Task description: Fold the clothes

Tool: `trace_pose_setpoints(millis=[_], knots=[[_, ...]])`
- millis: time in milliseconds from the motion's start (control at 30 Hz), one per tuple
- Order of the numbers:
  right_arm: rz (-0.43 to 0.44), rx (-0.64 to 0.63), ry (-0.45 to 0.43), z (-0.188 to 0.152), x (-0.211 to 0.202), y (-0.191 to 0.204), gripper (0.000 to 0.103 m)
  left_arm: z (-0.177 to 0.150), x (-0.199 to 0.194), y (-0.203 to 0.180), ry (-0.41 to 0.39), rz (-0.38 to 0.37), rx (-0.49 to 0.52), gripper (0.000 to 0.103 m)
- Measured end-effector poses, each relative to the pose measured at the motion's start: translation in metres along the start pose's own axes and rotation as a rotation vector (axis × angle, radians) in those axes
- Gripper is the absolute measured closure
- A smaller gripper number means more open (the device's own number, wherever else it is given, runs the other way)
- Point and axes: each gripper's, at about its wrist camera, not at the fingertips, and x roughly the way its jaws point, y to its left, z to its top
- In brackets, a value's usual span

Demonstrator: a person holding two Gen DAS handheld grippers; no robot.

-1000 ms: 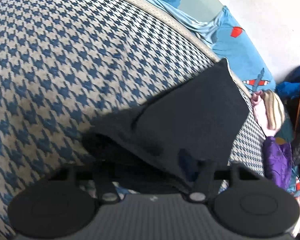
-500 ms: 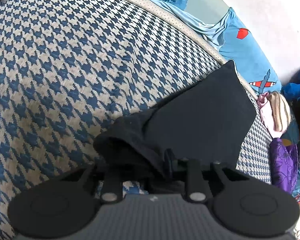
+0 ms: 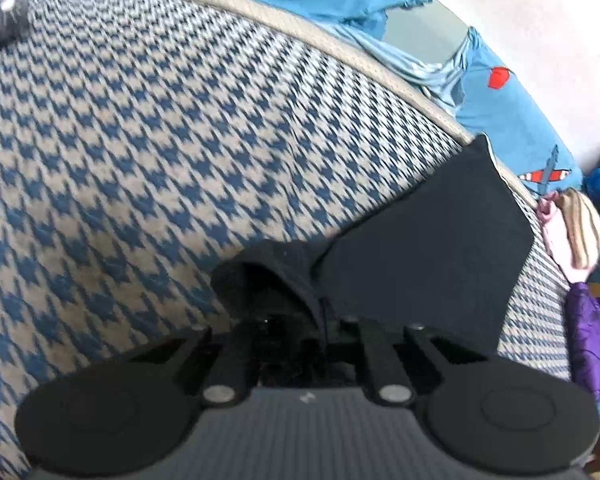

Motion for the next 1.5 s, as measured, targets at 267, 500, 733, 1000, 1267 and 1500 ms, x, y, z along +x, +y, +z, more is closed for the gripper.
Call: trace_pose_setpoints(millis=[267, 500, 733, 1000, 1267, 1500], knots=[[0.087, 0.088, -0.032, 0.026, 0.006, 0.003, 0.096, 0.023, -0.009, 0.013, -0.037, 0.038, 0.007, 0.094], [0.186, 0.125, -0.049, 0.050, 0.020, 0.018, 0.096, 0.050, -0.020, 0.042, -0.040, 0.043, -0.016, 0.094], [0.276, 0.141, -0.057, 0.072, 0.040, 0.038, 0.096, 0.073, -0.028, 0.065, -0.049, 0.078, -0.008, 0.094], [0.347, 0.162, -0.056, 0.090, 0.058, 0.054, 0.096, 0.096, -0.030, 0.090, -0.040, 0.100, -0.015, 0.094], [0.417, 0.167, -0.057, 0.102, 0.083, 0.068, 0.096, 0.121, -0.028, 0.120, -0.034, 0.133, -0.018, 0.093], [0.444, 0.160, -0.029, 0.107, 0.114, 0.078, 0.096, 0.132, -0.018, 0.138, -0.028, 0.207, -0.020, 0.091]])
